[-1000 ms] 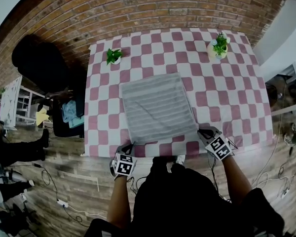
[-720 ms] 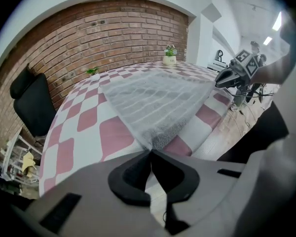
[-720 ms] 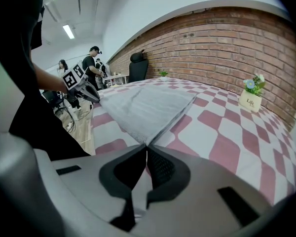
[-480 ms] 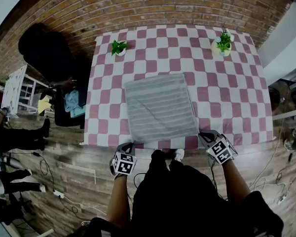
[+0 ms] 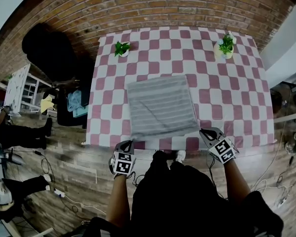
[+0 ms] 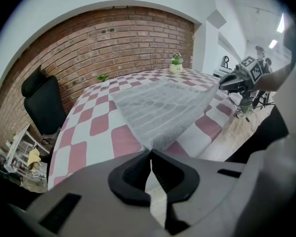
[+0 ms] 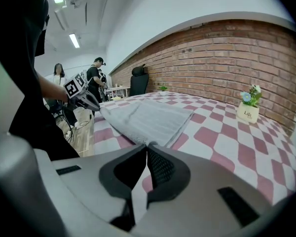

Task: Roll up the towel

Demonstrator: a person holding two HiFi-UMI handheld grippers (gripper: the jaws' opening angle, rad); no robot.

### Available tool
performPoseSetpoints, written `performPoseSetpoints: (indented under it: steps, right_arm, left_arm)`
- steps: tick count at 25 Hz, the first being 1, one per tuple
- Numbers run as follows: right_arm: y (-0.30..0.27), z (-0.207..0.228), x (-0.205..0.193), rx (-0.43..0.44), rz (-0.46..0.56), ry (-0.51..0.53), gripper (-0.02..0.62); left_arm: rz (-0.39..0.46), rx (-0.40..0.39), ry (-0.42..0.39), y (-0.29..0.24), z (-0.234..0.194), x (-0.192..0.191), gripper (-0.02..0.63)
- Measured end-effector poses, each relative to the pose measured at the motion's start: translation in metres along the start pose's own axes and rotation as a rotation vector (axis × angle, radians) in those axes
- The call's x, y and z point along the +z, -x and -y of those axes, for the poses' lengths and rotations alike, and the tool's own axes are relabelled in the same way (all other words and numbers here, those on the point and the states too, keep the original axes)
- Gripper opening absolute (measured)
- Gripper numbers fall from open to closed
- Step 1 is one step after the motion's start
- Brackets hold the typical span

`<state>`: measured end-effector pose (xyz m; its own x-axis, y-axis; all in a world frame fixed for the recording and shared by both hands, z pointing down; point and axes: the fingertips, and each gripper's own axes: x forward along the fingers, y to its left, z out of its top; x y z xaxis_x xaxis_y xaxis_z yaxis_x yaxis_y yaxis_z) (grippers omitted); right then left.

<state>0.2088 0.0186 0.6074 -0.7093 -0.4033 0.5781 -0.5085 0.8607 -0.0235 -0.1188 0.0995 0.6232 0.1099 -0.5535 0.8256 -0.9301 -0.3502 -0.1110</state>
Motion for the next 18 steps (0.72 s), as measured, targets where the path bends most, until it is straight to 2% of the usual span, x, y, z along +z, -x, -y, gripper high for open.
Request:
performPoseSetpoints:
  steps: [2,11,18]
  right_arm:
    - [-0.001,0.005,0.007,-0.007,0.010,0.005,0.006]
    - [-0.018,0.037,0.044,-0.044,0.070,0.019,0.006]
    - [-0.038,0.065,0.069,-0.076,0.090,0.027,0.006]
  left_arm:
    - [0.016,0.008,-0.012,0.000,-0.006,0.008,0.009]
    - [0.073,0.019,0.023,-0.006,-0.037,0.050,0.009]
    - [0.104,0.026,0.004,-0.019,-0.065,0.083,0.009]
